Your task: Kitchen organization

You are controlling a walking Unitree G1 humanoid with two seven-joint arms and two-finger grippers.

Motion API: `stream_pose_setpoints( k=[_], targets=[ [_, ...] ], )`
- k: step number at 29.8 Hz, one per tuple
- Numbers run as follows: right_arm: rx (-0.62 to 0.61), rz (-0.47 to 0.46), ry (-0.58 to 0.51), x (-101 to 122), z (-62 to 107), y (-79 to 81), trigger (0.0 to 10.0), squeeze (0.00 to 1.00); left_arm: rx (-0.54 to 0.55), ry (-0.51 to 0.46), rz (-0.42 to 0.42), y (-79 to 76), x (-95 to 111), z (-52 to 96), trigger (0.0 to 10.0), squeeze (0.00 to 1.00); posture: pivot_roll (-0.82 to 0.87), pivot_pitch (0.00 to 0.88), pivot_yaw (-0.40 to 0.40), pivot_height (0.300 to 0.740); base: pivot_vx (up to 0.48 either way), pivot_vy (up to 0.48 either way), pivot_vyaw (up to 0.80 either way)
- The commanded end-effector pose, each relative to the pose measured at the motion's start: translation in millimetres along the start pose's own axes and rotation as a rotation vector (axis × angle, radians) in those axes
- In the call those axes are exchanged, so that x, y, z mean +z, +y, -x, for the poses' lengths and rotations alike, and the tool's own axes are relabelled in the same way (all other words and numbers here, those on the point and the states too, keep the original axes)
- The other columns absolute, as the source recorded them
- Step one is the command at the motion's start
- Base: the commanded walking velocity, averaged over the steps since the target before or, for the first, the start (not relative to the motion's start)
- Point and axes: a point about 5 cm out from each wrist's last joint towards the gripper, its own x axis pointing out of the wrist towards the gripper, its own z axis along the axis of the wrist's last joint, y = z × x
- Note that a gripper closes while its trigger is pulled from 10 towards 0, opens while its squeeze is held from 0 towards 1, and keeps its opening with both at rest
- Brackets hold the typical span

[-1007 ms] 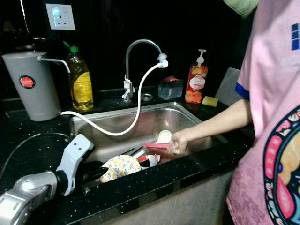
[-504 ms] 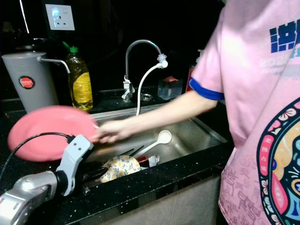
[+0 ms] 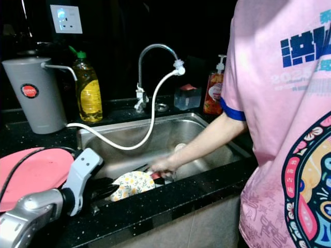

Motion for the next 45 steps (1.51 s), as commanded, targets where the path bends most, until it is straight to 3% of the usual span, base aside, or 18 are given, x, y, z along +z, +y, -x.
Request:
stream_pose_setpoints(
  k=[1, 4, 6, 14, 45],
  targets=[
    [-0.063, -0.117, -0.052, 13.5, -0.8, -14.2, 10.0, 0.00, -0.016, 0.017, 0.003, -2.0, -3.1, -3.1, 10.0, 0.00, -0.03, 0.000, -0.053, 0.740, 0.000, 0.000, 0.00],
    [-0.083, -0.152, -0.084, 21.2, -1.1, -19.3, 10.0, 0.00, -0.016, 0.016, 0.003, -2.0, -3.0, -3.2, 10.0, 0.00, -0.03, 0.000, -0.053, 0.740, 0.000, 0.000, 0.00],
    [-0.108, -0.222, -0.158, 39.5, -1.1, -29.3, 10.0, 0.00, -0.016, 0.016, 0.003, -1.9, -2.9, -3.3, 10.0, 0.00, -0.03, 0.000, -0.053, 0.740, 0.000, 0.000, 0.00],
    [-0.111, -0.239, -0.251, 60.7, -0.1, -35.2, 10.0, 0.00, -0.013, 0.011, 0.004, -1.9, -2.0, -3.6, 10.0, 0.00, -0.03, 0.000, -0.059, 0.740, 0.000, 0.000, 0.00],
    [-0.036, -0.182, -0.222, 52.2, -1.6, -18.9, 10.0, 0.00, -0.013, 0.006, 0.003, -1.5, -0.7, -4.4, 10.0, 0.00, -0.03, 0.000, -0.062, 0.740, 0.000, 0.000, 0.00]
  ],
)
